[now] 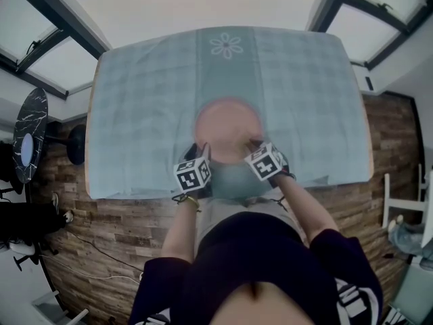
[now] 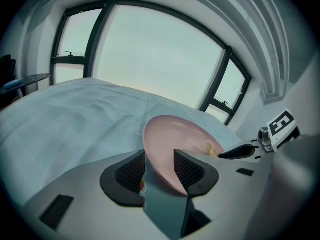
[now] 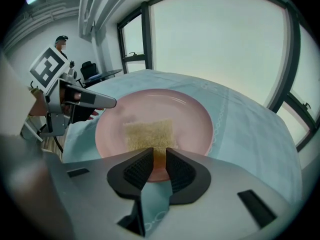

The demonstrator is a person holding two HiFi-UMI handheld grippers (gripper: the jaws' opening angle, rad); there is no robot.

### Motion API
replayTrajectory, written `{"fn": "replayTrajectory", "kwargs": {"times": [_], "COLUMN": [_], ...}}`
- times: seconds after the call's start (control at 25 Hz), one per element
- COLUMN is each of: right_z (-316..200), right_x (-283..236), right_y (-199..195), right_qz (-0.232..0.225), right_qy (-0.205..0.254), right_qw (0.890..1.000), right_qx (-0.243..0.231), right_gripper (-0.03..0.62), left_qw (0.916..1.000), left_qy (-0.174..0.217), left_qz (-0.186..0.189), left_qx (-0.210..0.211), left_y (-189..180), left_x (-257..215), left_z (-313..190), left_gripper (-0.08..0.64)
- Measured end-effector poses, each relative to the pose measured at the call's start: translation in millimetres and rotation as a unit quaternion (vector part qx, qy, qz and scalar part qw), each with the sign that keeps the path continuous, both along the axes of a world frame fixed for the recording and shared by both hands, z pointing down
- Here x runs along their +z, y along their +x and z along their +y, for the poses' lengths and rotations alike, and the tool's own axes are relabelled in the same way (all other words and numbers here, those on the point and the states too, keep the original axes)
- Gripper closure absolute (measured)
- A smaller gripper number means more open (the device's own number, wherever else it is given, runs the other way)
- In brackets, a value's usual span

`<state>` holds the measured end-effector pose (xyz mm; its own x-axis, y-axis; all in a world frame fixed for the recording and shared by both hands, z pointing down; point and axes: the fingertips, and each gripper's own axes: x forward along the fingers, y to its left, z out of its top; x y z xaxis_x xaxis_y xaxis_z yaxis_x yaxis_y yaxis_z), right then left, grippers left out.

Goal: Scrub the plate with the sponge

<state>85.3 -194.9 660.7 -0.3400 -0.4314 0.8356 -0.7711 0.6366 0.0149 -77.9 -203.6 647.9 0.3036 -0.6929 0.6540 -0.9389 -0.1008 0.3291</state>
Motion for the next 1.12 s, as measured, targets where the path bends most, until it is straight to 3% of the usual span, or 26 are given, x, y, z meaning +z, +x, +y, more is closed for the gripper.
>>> {"fn": "replayTrajectory", "kwargs": {"times": [0.64,0.84,1.12], "right_z": [-3,5,16], "right_x": [5,5,4], "right_y": [-9,-22,-55], "right_qz": [0.074,0.132,0.122], "right_qy": [-0.020,-0.015,-0.047], "right_qw": [0.993,0.978,0.966], "right_qx": [-0.095,-0.163,-0.222], "right_gripper": [0.552,0.565,0.568], "left_qw": [0.9995,0.9993,0.9997], "left_qy": [-0.010,-0.010,0.005], "left_qz": [0.014,0.023,0.020], "left_qx": [0.027,0.026,0.015], "left_y": [4,3,-4], "left_x": [9,9,0], "left_z": [-2,-3,-6], "left_gripper": [0.376,0.376,0.388]}}
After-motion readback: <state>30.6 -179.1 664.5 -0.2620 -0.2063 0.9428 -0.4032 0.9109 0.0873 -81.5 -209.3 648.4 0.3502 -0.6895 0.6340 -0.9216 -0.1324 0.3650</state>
